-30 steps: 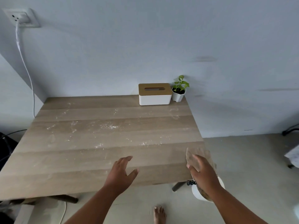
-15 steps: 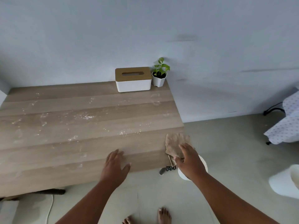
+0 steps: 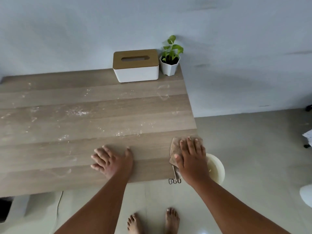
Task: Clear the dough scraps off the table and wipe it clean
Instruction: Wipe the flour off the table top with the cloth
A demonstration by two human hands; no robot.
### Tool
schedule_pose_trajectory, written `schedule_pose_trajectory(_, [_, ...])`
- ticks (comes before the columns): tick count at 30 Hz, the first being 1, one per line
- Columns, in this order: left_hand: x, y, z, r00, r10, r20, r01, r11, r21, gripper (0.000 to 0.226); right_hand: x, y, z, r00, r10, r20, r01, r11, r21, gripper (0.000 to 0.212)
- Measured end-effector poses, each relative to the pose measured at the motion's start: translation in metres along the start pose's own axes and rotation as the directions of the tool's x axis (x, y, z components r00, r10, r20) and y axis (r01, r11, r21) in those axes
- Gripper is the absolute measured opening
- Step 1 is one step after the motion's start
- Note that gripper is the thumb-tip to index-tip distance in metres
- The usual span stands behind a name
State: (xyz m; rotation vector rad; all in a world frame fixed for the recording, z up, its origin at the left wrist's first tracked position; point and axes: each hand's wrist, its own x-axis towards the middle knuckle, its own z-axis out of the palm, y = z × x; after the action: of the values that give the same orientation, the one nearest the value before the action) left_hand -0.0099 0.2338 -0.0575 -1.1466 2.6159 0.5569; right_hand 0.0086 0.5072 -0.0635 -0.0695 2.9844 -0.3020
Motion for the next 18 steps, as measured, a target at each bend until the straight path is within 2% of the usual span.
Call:
schedule_pose_trajectory(4, [0.009,0.014,0.005,0.998,-0.066,-0.016,0.067,0.996,0.059,0.106,0.019,0.005,0.009,0.999,-0.050,0.017,0.051,0.995,-0.082,0.092])
schedule_pose_trajectory(10, [0.010,0.018,0.011,0.994,-0.082,-0.070,0.088,0.991,0.101,0.105,0.063,0.002,0.009,0.999,-0.048,-0.009,0.047,0.993,-0.108,0.081])
schedule_pose_trajectory(18, [0.014,0.022,0.013,0.992,-0.080,-0.096,0.089,0.991,0.102,0.105,0.156,-0.015,-0.008,0.999,0.047,0.013,-0.045,0.993,-0.106,0.080])
